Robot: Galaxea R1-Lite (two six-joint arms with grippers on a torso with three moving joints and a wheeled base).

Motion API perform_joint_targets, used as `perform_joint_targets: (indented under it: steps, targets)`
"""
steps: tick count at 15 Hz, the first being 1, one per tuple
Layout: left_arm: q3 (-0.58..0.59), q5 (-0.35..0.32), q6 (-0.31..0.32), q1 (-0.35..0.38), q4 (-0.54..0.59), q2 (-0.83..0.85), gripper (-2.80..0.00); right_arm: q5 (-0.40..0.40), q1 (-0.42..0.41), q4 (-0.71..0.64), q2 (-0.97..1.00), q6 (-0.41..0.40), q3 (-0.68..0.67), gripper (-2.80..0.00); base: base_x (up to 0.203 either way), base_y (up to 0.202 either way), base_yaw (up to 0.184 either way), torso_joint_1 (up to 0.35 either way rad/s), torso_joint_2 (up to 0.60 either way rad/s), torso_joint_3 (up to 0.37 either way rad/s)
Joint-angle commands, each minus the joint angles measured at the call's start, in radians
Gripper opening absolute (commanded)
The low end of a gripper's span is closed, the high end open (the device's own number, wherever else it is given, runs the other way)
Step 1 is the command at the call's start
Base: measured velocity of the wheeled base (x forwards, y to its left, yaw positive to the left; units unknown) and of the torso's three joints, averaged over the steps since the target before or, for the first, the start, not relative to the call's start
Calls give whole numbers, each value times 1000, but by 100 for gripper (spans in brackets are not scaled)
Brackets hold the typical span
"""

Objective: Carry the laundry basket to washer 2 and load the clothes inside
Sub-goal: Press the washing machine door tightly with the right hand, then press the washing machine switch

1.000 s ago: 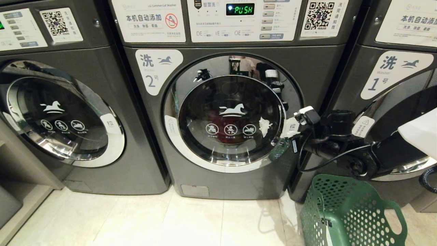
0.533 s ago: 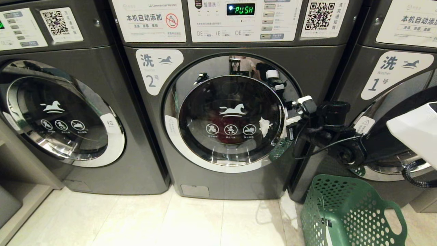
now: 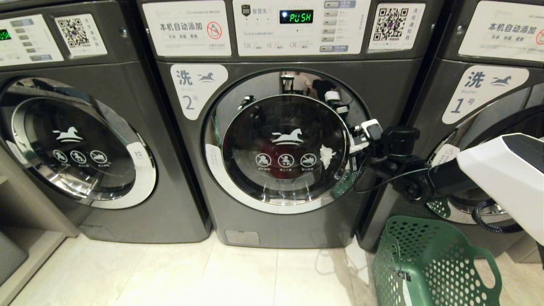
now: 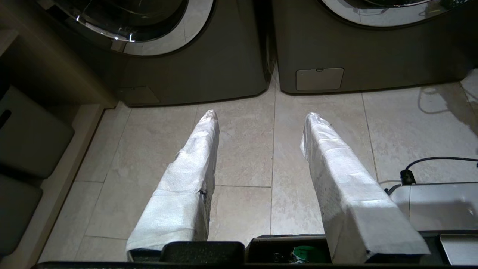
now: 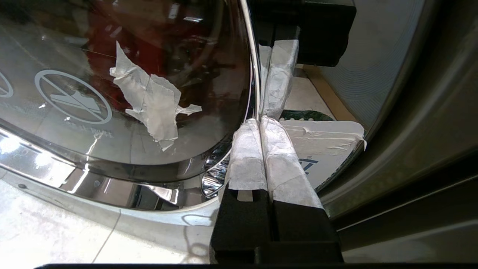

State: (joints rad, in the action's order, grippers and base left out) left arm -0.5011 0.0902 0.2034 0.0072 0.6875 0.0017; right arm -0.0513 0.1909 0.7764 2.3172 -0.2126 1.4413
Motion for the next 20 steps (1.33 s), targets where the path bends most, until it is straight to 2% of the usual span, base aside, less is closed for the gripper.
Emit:
perform_joint_targets:
  steps: [1, 4, 6, 8, 11, 13, 15, 17, 18, 19, 20]
  targets:
    - [9, -1, 1, 0, 3, 0, -280, -5, -3, 6, -12, -2, -3, -280, 0, 0, 0, 0, 0, 0]
    - [59, -9, -14, 0, -9, 0, -280, -3, -2, -83, -275, 2, -116, -280, 0, 0, 0, 9, 4, -4]
    - [107, -17, -16, 0, -24, 0, -280, -2, -2, -161, -526, 17, -276, -280, 0, 0, 0, 0, 0, 0]
    - [158, -50, -15, 0, -54, 0, -280, -4, -2, -207, -767, 29, -580, -280, 0, 0, 0, 0, 0, 0]
    - [248, -102, -10, 0, -157, 0, -280, -26, -2, -247, -1197, 34, -1093, -280, 0, 0, 0, 0, 0, 0]
    - [257, -140, -15, -1, -169, 0, -280, -39, -2, -348, -1464, 40, -1305, -280, 0, 0, 0, 0, 0, 0]
    - [273, -174, -31, -1, -234, 0, -280, -20, 1, -517, -1720, 44, -1363, -280, 0, 0, 0, 0, 0, 0]
    - [354, -175, -31, -1, -425, 0, -280, 19, -5, -659, -1945, 53, -1388, -280, 0, 0, 0, 0, 0, 0]
    - [395, -176, -32, -1, -521, 0, -280, 26, -10, -695, -2009, 77, -1400, -280, 0, 0, 0, 0, 0, 0]
    - [413, -178, -39, -1, -556, 0, -280, 32, -32, -729, -2045, 103, -1413, -280, 0, 0, 0, 0, 0, 0]
    - [415, -182, -53, -1, -560, 0, -280, 35, -95, -753, -2050, 111, -1420, -280, 0, 0, 0, 0, 0, 0]
